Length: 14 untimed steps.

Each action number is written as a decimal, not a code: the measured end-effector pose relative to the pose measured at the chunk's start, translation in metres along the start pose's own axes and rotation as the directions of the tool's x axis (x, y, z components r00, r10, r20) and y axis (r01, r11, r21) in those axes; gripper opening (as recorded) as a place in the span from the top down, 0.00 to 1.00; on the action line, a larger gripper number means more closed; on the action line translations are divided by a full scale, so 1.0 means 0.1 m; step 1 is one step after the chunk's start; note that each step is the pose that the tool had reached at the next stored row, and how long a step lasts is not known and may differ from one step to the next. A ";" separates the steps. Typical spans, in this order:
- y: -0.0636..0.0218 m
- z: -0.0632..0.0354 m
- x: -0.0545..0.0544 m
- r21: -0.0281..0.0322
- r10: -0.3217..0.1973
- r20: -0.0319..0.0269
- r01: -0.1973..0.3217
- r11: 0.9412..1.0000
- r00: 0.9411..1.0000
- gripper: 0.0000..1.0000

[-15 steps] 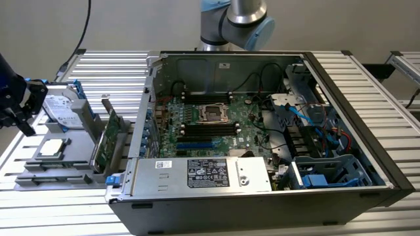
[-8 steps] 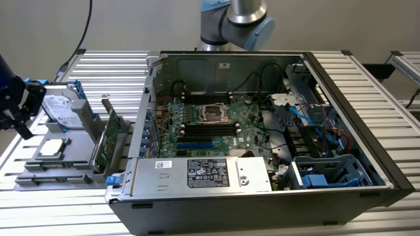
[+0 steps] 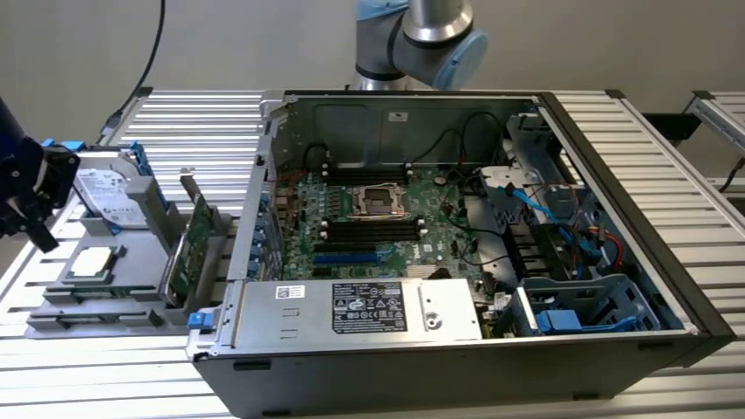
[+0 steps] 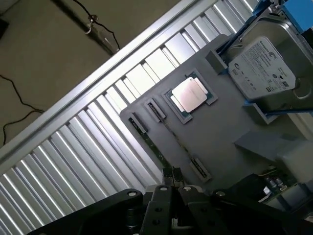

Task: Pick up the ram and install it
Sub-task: 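Pick up the ram and move it above insertion slot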

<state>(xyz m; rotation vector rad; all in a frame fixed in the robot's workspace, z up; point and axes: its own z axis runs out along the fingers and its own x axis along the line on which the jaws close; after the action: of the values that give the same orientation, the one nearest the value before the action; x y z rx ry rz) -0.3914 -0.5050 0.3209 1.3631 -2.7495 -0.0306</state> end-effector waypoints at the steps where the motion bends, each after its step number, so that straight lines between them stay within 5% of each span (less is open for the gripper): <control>1: 0.000 0.006 0.00 0.001 -0.019 -0.001 0.019 1.000 1.000 0.89; 7: -0.002 0.044 0.00 0.007 -0.127 -0.007 0.127 0.992 0.992 0.89; 14: -0.005 0.101 -0.01 0.013 -0.251 -0.014 0.251 0.968 0.968 0.89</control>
<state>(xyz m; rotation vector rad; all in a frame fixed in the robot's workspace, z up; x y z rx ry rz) -0.3914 -0.5050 0.3107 1.6999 -2.5530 -0.0160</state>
